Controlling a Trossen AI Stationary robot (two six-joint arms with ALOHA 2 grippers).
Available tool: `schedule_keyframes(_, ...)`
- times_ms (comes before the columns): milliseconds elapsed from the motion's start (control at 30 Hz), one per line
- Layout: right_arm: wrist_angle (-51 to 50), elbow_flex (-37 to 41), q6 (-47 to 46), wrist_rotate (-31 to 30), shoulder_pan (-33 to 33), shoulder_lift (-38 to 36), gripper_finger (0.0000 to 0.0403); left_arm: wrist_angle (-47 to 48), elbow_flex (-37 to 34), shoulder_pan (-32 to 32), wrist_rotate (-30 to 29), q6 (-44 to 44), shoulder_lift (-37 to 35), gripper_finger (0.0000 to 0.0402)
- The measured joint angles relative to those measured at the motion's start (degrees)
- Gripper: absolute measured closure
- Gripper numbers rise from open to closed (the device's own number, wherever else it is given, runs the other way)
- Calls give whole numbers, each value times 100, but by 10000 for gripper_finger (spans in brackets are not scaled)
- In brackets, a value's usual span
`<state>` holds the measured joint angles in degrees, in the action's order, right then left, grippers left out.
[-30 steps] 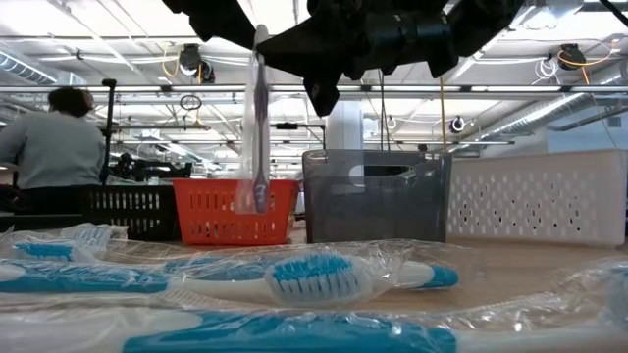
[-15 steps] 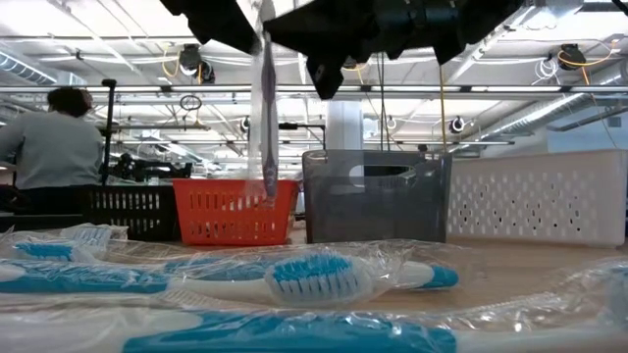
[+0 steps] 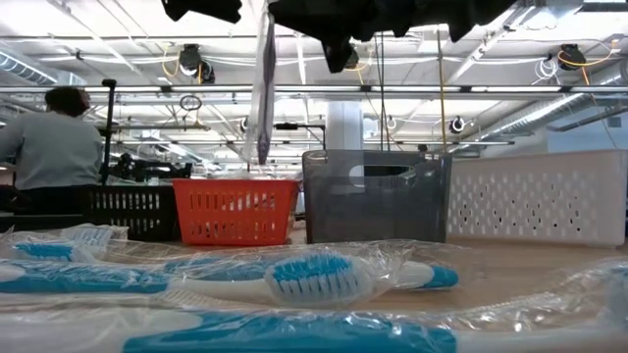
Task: Pick & Place Toothbrushes
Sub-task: Put the violet toothbrush into the orange bin
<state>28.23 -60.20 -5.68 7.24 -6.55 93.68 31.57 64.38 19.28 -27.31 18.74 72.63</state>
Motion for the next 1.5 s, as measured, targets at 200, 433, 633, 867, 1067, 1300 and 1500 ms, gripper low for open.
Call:
schedule_keyframes(200,452,106,41,-502,8,-41,403,31,-4,73,-24,-17,24,295)
schedule_keyframes(433,1838,932,-515,-570,222,17,403,31,-4,73,-162,-21,45,295)
schedule_keyframes(633,2591,1457,-963,-573,358,16,403,-8,-4,73,-277,-26,47,295)
schedule_keyframes(867,3069,1533,-1086,-574,347,373,403,-66,-4,73,-279,-62,47,295)
schedule_keyframes(1067,3958,1495,-1347,-531,345,1018,403,-160,-4,73,-280,-78,47,295)
schedule_keyframes(1300,4340,1464,-1514,-415,348,1466,403,-169,-4,66,-281,-104,47,295)
schedule_keyframes(1500,4361,1464,-1572,-416,354,1604,399,-170,-4,66,-282,-102,47,295)
